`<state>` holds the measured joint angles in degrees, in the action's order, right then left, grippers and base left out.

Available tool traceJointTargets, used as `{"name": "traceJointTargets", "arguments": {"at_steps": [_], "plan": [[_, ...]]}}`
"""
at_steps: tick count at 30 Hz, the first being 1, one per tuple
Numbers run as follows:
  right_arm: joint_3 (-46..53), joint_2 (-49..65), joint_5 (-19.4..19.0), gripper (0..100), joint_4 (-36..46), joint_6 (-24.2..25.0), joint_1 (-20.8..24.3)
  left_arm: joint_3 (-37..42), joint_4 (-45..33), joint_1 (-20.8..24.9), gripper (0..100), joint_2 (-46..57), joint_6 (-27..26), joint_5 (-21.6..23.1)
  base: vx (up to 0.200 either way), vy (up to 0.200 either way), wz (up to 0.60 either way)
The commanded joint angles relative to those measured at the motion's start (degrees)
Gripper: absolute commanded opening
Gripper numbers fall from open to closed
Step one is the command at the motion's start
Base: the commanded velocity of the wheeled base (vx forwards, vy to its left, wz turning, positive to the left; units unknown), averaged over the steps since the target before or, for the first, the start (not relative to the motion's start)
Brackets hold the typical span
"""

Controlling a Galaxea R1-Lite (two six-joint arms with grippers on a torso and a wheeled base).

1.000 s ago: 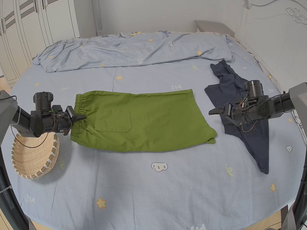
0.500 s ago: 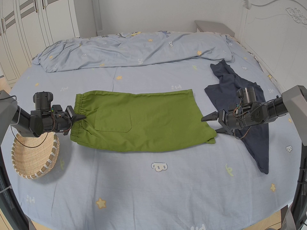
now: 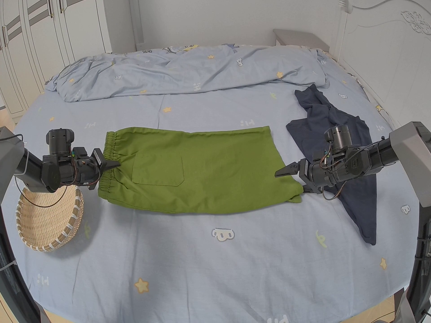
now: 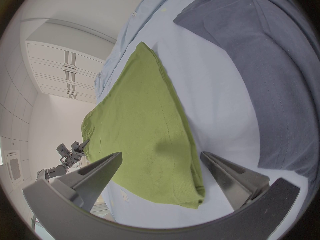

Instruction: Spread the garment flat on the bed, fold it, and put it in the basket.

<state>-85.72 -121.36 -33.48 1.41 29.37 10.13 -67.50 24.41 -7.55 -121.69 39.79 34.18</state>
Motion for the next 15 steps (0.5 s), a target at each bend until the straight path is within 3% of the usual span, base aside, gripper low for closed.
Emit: {"name": "traceJointTargets", "arguments": {"at_steps": [1, 8, 9, 15], "plan": [[0.0, -0.7, -0.2, 100, 0.4, 0.1, 0.2, 0.0, 0.0, 0.0, 0, -0.1, 0.0, 0.0, 0.0, 0.0, 0.0], [0.1, -0.6, -0.3, 100, 0.8, 0.2, 0.7, 0.0, 0.0, 0.0, 0, -0.1, 0.0, 0.0, 0.0, 0.0, 0.0], [0.1, -0.6, -0.3, 0, 0.8, 0.2, 0.7, 0.0, 0.0, 0.0, 0, -0.1, 0.0, 0.0, 0.0, 0.0, 0.0], [0.0, -0.7, -0.3, 0, 1.0, 0.2, 0.8, 0.0, 0.0, 0.0, 0, -0.1, 0.0, 0.0, 0.0, 0.0, 0.0]]}}
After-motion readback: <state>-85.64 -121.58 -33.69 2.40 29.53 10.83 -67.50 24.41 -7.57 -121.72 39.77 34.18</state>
